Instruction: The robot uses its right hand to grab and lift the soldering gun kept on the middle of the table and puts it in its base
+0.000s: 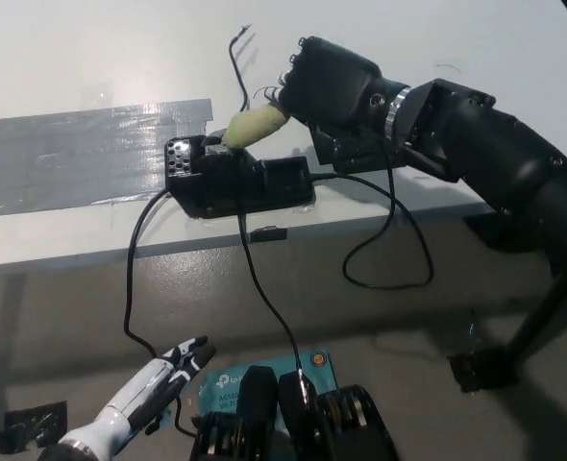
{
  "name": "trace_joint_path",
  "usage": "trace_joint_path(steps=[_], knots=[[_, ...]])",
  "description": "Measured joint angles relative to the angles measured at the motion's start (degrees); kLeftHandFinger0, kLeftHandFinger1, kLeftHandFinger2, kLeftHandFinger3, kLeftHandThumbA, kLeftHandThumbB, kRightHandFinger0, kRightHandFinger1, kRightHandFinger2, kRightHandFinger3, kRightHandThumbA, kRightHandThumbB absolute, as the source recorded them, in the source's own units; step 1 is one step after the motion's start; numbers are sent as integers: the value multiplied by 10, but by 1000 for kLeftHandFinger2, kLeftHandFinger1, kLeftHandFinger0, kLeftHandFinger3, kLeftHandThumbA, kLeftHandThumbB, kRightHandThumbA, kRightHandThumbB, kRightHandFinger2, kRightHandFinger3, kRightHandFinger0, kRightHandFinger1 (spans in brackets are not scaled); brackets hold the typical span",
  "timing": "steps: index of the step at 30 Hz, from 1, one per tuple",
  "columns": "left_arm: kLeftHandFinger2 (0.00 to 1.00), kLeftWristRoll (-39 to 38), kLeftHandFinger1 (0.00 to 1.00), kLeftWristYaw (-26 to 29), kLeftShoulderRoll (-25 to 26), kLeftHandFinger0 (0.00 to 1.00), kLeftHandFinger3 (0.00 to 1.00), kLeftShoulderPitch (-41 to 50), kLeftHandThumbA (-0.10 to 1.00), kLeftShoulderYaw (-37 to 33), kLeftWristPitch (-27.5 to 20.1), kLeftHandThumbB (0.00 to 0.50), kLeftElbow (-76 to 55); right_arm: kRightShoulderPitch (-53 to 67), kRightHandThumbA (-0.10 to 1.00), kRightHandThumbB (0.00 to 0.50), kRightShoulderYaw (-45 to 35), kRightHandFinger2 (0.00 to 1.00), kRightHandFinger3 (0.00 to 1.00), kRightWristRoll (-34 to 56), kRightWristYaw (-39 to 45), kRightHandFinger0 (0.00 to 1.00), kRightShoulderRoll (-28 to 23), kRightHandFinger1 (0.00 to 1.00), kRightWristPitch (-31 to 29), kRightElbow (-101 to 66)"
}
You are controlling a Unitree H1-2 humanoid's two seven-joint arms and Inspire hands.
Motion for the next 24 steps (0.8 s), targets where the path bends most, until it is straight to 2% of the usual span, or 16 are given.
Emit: trace_joint_path(steps=[1, 4, 6, 11, 14, 16, 18, 24], knots=[[1000, 0, 1000, 0, 0, 1000, 1000, 0, 1000, 0, 0, 191, 0, 4, 353, 500, -2, 1000, 1000, 0, 16, 1000, -1, 1000, 7, -5], [1000, 0, 1000, 0, 0, 1000, 1000, 1, 1000, 0, 0, 174, 1, 16, 589, 500, -8, 1000, 1000, 0, 48, 1000, -3, 1000, 24, -23], [1000, 0, 1000, 0, 0, 1000, 1000, 1, 1000, 0, 0, 177, 2, 20, 632, 500, -14, 1000, 1000, 0, 70, 1000, -3, 1000, 35, -33], [998, 0, 1000, 0, 0, 1000, 1000, 3, 1000, 0, -1, 186, 2, 27, 663, 500, -26, 1000, 1000, 0, 125, 1000, -2, 1000, 61, -61], [995, 0, 1000, 0, 0, 1000, 1000, 4, 1000, -1, -1, 173, 2, 31, 669, 500, -33, 1000, 1000, 1, 162, 1000, -2, 1000, 77, -80], [979, 0, 997, 0, 0, 1000, 1000, 5, 1000, -1, -1, 188, 3, 34, 681, 500, -38, 1000, 1000, 1, 186, 1000, -1, 1000, 89, -95], [983, 0, 1000, 0, 0, 1000, 1000, 6, 1000, -1, -1, 178, 3, 37, 681, 500, -42, 1000, 1000, 2, 206, 1000, -1, 1000, 98, -107], [989, 0, 1000, 0, 0, 1000, 1000, 9, 1000, -1, -1, 192, 3, 47, 667, 500, -64, 1000, 1000, 5, 277, 1000, 6, 1000, 133, -152]])
